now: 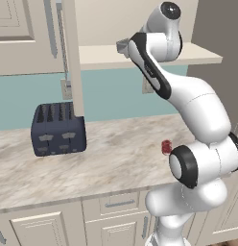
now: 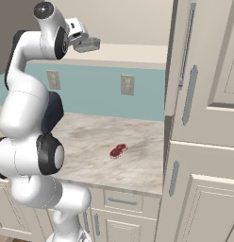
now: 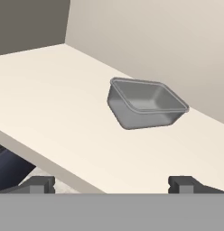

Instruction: Retrieve the tupperware from the cabinet, then place the raw meat into the tupperware to avoid contamination.

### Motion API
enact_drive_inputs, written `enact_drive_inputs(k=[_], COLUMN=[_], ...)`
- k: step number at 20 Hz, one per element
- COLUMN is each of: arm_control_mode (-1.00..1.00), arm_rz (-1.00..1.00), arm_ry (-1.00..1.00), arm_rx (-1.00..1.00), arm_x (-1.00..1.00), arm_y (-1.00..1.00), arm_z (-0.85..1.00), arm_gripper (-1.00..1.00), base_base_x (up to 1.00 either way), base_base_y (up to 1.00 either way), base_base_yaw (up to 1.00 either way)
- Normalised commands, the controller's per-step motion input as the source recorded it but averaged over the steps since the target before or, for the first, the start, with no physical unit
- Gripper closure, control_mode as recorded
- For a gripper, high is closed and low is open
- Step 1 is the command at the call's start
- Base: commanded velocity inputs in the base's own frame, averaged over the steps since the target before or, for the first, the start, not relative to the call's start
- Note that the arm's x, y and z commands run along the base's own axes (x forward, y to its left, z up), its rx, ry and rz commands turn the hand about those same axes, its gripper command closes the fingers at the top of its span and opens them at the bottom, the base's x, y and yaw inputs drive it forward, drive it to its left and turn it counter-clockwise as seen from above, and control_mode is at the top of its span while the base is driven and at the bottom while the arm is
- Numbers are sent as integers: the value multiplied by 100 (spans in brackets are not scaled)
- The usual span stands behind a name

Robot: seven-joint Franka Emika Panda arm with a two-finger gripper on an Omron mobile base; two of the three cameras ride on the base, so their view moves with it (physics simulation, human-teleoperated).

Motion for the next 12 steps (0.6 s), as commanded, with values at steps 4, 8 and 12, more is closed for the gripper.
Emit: enact_drive_inputs(k=[4, 8, 12], arm_control_mode=[-100, -100, -100], arm_rz=[0, 1, 4], arm_ry=[0, 0, 0], arm_rx=[0, 0, 0], arm_x=[6, 7, 9], arm_y=[0, 0, 0], arm_z=[2, 0, -1], arm_gripper=[-100, -100, -100], base_base_x=[0, 0, 0], base_base_y=[0, 0, 0], base_base_yaw=[0, 0, 0])
